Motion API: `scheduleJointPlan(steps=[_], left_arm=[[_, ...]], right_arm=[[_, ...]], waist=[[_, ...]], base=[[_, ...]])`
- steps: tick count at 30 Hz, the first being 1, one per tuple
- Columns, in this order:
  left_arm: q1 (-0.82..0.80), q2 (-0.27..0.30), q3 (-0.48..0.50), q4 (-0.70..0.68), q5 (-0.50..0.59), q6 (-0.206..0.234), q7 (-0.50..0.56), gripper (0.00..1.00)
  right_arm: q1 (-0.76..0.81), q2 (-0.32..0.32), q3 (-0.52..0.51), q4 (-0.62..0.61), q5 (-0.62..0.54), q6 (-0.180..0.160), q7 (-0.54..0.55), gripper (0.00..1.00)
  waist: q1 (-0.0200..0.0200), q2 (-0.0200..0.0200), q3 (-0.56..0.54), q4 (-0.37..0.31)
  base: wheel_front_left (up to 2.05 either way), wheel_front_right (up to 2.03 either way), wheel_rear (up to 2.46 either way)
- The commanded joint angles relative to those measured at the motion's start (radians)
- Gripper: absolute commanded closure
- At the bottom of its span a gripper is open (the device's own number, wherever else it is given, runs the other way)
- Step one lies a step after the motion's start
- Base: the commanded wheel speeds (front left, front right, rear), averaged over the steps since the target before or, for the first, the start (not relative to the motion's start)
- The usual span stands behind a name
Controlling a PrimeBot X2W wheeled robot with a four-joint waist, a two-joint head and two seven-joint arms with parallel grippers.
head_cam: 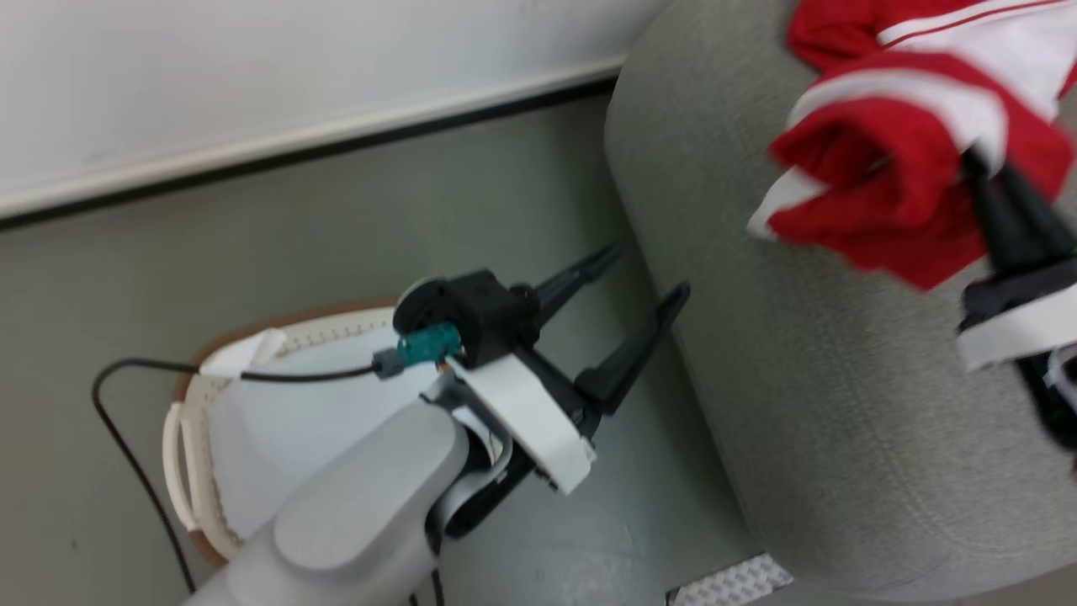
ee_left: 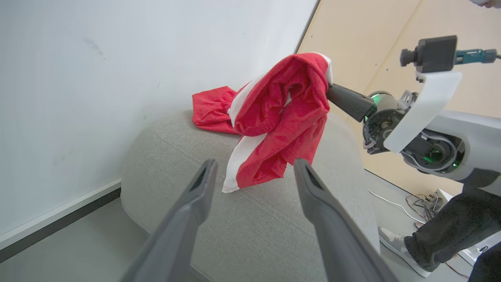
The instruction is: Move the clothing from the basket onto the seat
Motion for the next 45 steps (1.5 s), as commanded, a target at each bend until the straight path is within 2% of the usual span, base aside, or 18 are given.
scheduleJointPlan(steps=[1,5,10,15,20,24,26,27,28,31,36,42,45], left_arm=[[-0.024,-0.004,0.008,0.008,0.002,-0.005,-0.001,0.00],[-0.118,-0.025,0.023,0.043,0.021,-0.011,-0.001,0.00],[-0.201,-0.063,0.038,0.080,0.036,-0.011,-0.025,0.00],[-0.223,-0.081,0.047,0.107,0.038,-0.006,-0.049,0.00],[-0.202,-0.100,0.046,0.115,0.031,0.002,-0.066,0.00],[-0.182,-0.101,0.057,0.115,0.023,0.011,-0.081,0.00],[-0.170,-0.095,0.061,0.118,0.022,0.012,-0.085,0.00],[-0.162,-0.093,0.063,0.120,0.020,0.011,-0.087,0.00],[-0.154,-0.089,0.066,0.123,0.019,0.010,-0.090,0.00],[-0.130,-0.076,0.086,0.133,0.008,0.015,-0.096,0.00],[-0.069,-0.043,0.130,0.144,-0.003,0.019,-0.104,0.00],[0.051,-0.014,0.213,0.133,-0.011,0.029,-0.105,0.00],[0.134,-0.001,0.275,0.123,0.003,0.035,-0.105,0.00]], right_arm=[[-0.032,0.004,-0.034,0.015,-0.012,-0.003,-0.003,1.00],[-0.135,-0.007,-0.168,0.094,-0.053,-0.003,-0.003,1.00],[-0.306,-0.055,-0.347,0.220,-0.089,-0.003,-0.003,1.00],[-0.452,-0.117,-0.512,0.361,-0.156,-0.003,-0.003,1.00],[-0.530,-0.166,-0.664,0.536,-0.280,-0.003,-0.003,1.00],[-0.535,-0.152,-0.802,0.642,-0.383,-0.003,-0.002,1.00],[-0.522,-0.131,-0.860,0.653,-0.436,-0.003,-0.002,1.00],[-0.514,-0.115,-0.886,0.638,-0.458,-0.003,-0.002,0.65],[-0.499,-0.095,-0.912,0.627,-0.471,-0.003,-0.001,0.00],[-0.458,-0.039,-0.935,0.582,-0.529,-0.003,-0.001,0.00],[-0.374,0.044,-0.914,0.497,-0.558,-0.003,-0.001,0.00],[-0.241,0.110,-0.845,0.388,-0.532,-0.003,-0.001,0.00],[-0.149,0.126,-0.767,0.283,-0.519,-0.003,-0.002,0.00]], waist=[[-0.0002,0.0000,0.089,0.046],[-0.0002,0.0000,0.166,0.084],[-0.0002,0.0000,0.236,0.137],[-0.0002,0.0000,0.292,0.200],[-0.0002,0.0000,0.332,0.269],[-0.0002,0.0000,0.360,0.301],[-0.0002,0.0000,0.360,0.306],[-0.0002,0.0000,0.355,0.307],[-0.0002,0.0000,0.346,0.305],[-0.0002,0.0000,0.315,0.288],[-0.0002,0.0000,0.232,0.237],[-0.0002,0.0000,0.094,0.180],[-0.0002,0.0000,0.016,0.168]], base=[[0.00,0.00,0.00],[0.00,0.00,0.00],[0.00,0.00,0.00],[0.00,0.00,0.00],[0.00,0.00,0.00],[0.00,0.00,0.00],[0.00,0.00,0.00],[0.00,0.00,0.00],[0.00,0.00,0.00],[0.00,0.00,0.00],[0.00,0.00,0.00],[0.00,0.00,0.00],[0.00,0.00,0.00]])
